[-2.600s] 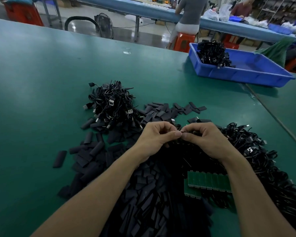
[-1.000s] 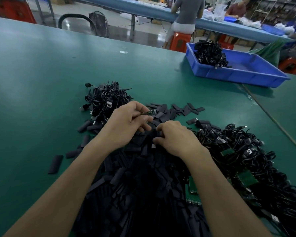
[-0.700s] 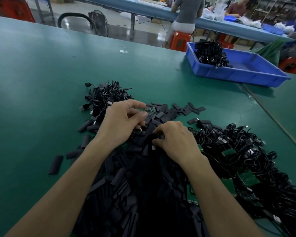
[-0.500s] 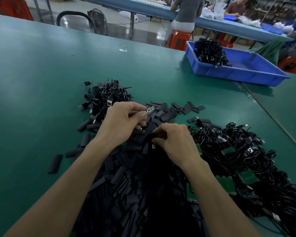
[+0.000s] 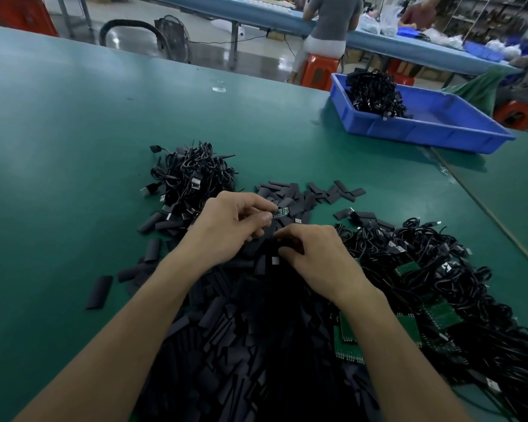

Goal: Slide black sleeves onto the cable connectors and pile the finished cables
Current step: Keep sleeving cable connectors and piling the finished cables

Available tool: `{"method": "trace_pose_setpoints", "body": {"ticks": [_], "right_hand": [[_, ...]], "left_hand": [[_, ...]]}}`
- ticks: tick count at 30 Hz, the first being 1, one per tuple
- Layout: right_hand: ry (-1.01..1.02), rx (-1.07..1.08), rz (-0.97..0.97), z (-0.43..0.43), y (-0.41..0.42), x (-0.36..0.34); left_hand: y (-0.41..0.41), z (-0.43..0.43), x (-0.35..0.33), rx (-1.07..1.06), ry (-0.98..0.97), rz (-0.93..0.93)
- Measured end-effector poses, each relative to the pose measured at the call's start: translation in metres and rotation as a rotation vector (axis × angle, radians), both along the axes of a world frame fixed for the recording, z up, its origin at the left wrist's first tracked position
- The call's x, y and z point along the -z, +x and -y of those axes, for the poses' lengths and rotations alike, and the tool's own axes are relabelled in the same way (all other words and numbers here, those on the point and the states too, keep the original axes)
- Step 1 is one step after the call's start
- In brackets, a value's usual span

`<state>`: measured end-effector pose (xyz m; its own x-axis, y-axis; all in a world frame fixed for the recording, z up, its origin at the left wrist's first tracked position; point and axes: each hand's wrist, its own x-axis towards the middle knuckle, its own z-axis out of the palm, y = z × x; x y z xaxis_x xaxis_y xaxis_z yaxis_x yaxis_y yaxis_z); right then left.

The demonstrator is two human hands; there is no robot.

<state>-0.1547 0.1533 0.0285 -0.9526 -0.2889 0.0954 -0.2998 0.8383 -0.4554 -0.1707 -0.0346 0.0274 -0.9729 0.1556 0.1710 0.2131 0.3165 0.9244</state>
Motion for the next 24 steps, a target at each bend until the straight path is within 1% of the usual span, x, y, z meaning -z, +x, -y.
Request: {"method": "trace_pose_setpoints", "body": {"ticks": [3, 6, 9, 12, 16, 24], "right_hand": [[-0.152, 0.038, -0.053, -0.001, 0.000, -0.002], [-0.346, 0.093, -0.104, -0.006, 0.002, -0.005], [-0.495, 0.134, -0.090, -0.012, 0.002, -0.007], [-0.599, 0.126, -0.069, -0.016, 0.004, -0.009], [-0.671, 0.123, -0.056, -0.017, 0.006, -0.007], [-0.698, 0.121, -0.084, -0.016, 0.008, -0.006]], "left_hand": [[-0.001, 0.001, 0.000, -0.015, 0.017, 0.009], [-0.001, 0.001, 0.000, -0.022, 0.016, 0.004], [-0.001, 0.000, 0.000, -0.012, -0.019, 0.000], [-0.001, 0.000, 0.000, 0.002, -0.058, -0.002], [-0.001, -0.001, 0.002, 0.012, -0.093, -0.002], [0.000, -0.002, 0.002, 0.016, -0.130, -0.006]]}}
